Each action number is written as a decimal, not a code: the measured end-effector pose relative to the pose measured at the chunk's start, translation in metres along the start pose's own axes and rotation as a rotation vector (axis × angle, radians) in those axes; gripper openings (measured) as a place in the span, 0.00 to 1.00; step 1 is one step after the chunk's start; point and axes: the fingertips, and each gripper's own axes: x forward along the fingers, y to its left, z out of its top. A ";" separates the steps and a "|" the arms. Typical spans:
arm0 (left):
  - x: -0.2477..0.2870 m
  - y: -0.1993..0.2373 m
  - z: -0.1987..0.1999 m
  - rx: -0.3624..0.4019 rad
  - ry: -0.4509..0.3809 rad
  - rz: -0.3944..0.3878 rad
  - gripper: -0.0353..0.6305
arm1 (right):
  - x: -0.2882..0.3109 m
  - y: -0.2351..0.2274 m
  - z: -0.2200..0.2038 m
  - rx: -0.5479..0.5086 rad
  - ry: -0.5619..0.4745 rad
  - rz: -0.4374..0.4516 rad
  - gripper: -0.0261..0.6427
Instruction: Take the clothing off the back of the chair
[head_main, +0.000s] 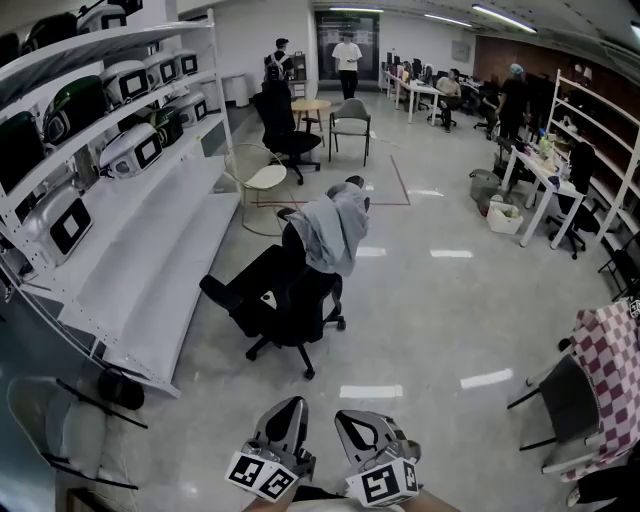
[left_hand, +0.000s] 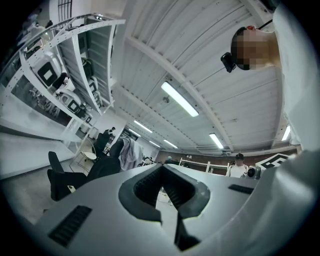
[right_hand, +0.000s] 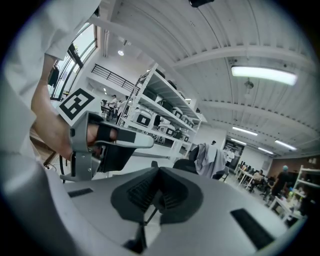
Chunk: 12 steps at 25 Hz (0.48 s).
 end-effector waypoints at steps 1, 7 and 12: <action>0.003 -0.004 -0.002 0.003 -0.004 0.004 0.07 | -0.003 -0.004 -0.003 -0.001 -0.003 0.004 0.06; 0.013 -0.006 -0.015 0.006 0.006 0.029 0.06 | 0.000 -0.015 -0.017 0.011 -0.014 0.024 0.06; 0.030 0.018 -0.008 0.002 0.002 0.038 0.07 | 0.023 -0.026 -0.017 0.011 -0.013 0.021 0.06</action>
